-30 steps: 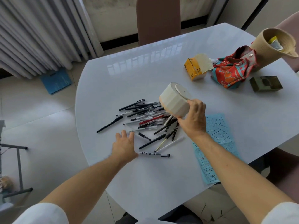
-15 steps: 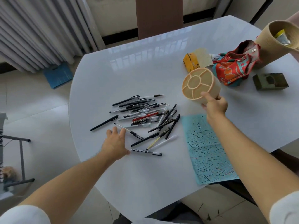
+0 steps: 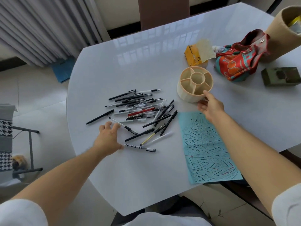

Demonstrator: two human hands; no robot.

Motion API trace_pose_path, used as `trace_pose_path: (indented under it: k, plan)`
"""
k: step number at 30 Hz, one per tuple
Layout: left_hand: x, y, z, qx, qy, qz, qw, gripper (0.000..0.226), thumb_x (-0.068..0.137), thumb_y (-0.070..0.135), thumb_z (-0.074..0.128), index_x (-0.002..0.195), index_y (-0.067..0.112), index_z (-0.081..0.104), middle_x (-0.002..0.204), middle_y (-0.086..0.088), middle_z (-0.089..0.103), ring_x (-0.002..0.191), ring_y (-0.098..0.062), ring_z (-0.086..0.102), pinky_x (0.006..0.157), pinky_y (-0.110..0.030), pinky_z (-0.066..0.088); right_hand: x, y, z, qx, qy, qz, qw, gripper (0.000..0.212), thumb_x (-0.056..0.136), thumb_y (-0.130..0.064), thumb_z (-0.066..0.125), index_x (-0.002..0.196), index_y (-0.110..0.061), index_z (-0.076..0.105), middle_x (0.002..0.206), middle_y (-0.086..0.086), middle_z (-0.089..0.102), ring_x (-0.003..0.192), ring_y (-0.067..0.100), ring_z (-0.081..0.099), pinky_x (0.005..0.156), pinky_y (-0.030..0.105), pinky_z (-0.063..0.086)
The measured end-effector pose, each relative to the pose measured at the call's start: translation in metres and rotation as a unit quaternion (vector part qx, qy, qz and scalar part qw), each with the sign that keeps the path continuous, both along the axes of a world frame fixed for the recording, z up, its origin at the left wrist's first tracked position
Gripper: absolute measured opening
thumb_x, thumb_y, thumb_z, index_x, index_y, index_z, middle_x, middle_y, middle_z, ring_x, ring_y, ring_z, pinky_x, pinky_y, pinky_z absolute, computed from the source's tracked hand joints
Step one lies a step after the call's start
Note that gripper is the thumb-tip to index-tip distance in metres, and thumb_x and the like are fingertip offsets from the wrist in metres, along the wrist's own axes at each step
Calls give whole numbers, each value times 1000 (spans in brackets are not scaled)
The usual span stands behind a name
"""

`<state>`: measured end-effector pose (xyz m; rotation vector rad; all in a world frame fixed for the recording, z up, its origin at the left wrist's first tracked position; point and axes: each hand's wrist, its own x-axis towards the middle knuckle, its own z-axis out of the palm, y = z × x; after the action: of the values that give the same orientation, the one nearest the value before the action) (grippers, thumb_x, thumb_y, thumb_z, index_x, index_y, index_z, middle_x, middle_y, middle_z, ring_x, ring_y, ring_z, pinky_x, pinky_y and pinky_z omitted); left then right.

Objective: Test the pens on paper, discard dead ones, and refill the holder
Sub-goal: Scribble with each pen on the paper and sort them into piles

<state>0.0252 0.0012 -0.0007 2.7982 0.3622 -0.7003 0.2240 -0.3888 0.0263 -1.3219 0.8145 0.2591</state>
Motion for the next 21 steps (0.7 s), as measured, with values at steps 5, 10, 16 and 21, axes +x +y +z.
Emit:
trace_pose_path:
  k: [5, 10, 16, 21]
  plan:
    - [-2, 0, -1, -5, -9, 5, 1000, 97, 62, 46, 89, 141, 34, 35, 149, -2, 24, 137, -30, 19, 98, -47, 52, -57, 13, -7, -283, -144, 148, 937, 7, 85, -28, 74, 89, -24, 70, 84, -4, 72, 73, 8, 65, 69, 25, 54]
    - [-5, 2, -3, -10, -17, 7, 1000, 96, 64, 46, 88, 142, 33, 34, 152, -2, 22, 139, -29, 17, 98, -47, 52, -135, 52, -26, -392, -282, 486, 729, 10, 86, -11, 73, 94, -17, 75, 89, -4, 68, 71, 8, 58, 68, 25, 51]
    - [-10, 8, -9, -26, -33, -12, 999, 100, 68, 53, 84, 149, 32, 28, 156, -5, 19, 142, -30, 15, 103, -47, 49, -161, 83, -32, -484, -275, 596, 579, 26, 89, -7, 59, 111, -11, 72, 106, 8, 66, 100, 31, 62, 73, 42, 56]
    - [-20, 11, -14, -43, -30, -17, 998, 99, 76, 54, 78, 155, 29, 22, 165, -6, 7, 151, -31, 6, 118, -49, 33, -163, 91, -30, -533, -206, 614, 544, 29, 95, -13, 51, 121, -17, 63, 112, 4, 63, 104, 28, 59, 80, 41, 54]
